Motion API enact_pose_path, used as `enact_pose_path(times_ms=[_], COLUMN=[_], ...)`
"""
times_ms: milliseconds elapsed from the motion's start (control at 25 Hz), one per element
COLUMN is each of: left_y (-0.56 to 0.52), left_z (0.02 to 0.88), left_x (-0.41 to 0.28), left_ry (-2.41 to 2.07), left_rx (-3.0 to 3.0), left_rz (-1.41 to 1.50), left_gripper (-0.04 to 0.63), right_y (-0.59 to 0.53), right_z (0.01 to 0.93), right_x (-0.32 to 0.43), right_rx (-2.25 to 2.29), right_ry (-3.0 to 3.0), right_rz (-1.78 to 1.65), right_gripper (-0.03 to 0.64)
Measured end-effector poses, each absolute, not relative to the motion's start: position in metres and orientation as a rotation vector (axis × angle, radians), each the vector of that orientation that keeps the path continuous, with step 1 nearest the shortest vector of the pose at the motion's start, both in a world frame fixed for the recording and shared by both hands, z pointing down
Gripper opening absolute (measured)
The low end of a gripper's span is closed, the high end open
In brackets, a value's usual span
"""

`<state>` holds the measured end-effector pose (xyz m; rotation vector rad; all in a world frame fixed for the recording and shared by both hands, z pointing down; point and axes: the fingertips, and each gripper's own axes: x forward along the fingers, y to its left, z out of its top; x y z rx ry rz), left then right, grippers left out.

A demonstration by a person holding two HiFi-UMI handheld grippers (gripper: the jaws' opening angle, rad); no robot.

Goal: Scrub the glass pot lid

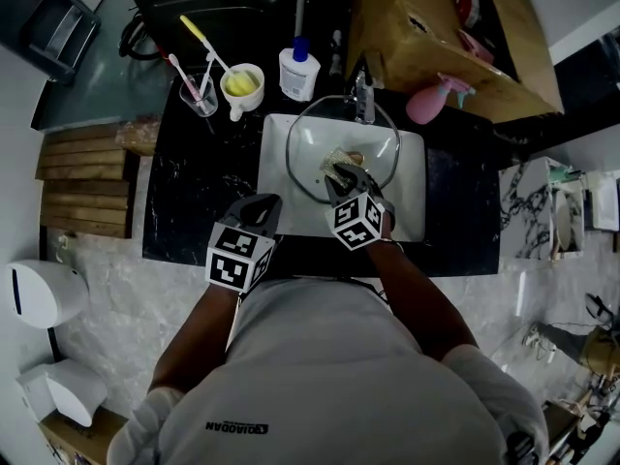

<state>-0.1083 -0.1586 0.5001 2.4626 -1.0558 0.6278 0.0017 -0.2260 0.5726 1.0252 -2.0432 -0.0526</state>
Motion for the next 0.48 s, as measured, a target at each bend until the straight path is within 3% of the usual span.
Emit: enact_pose_path(times_ms=[480], left_y=[-0.158], left_z=[0.502], left_x=[-0.118], left_ry=[-1.086], left_rx=[2.442], left_rz=[0.612], left_gripper=[0.015], right_y=[-0.215], right_z=[0.581], right_x=[-0.020], right_rx=[0.942], right_ry=[-2.075], right_rz=[-0.048], right_gripper=[0.112])
